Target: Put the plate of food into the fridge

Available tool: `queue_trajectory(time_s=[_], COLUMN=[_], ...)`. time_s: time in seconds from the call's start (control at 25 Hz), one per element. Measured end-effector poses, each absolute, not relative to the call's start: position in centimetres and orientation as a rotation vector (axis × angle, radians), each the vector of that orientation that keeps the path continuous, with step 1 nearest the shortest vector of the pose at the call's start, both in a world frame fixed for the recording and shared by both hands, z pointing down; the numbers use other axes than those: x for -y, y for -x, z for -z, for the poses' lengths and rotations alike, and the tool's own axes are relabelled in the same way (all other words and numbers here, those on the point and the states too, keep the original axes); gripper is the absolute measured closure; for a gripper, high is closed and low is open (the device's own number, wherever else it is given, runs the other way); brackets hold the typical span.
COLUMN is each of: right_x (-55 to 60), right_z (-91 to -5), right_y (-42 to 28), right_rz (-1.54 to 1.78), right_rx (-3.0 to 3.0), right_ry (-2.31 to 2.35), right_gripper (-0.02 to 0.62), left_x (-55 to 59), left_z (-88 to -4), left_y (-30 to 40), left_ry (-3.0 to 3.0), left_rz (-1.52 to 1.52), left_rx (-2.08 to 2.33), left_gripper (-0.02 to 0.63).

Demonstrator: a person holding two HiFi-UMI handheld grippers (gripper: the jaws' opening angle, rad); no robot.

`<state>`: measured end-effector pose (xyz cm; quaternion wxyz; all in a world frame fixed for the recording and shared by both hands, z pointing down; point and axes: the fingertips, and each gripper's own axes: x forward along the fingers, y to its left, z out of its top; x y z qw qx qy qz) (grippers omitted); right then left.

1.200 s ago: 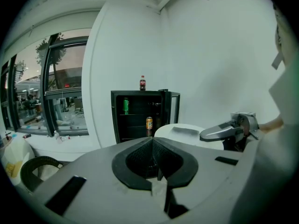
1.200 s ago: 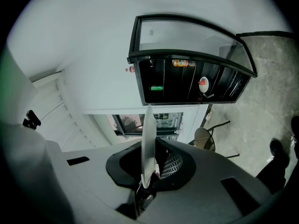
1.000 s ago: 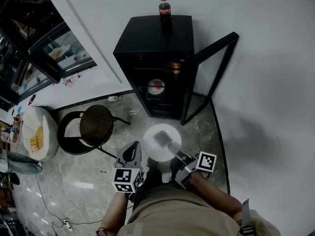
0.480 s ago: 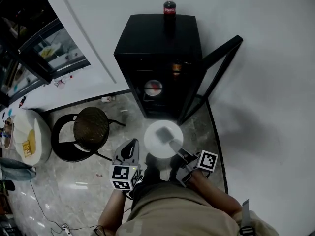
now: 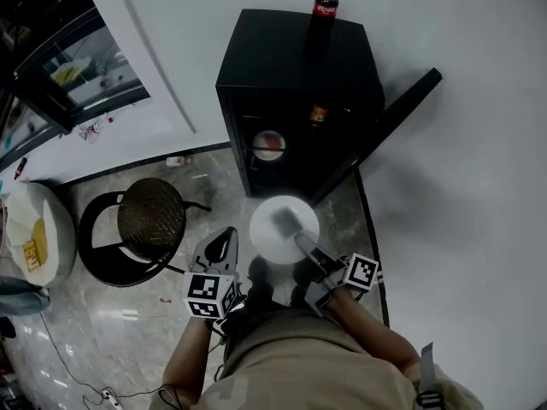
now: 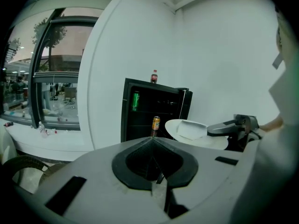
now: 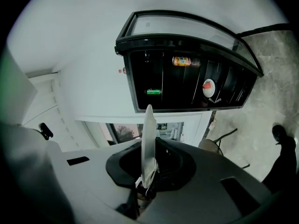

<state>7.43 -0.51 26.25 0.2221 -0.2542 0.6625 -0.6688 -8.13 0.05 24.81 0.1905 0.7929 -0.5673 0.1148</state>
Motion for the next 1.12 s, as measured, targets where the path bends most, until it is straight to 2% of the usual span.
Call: queue_trajectory(time_s=[1.12], right_x=[4.6], right_z=[-32.6], right_y=[-3.3], right_rz=[1.865], right_rx=[-1.814], right_ry=[0.818], right_gripper=[0.555], left_x=[5.7], left_z=[-31.4], left_y=[13.5], left_ry=[-2.308], left_rz=[-0.352], left_rx=[1.362], left_gripper=[0.595])
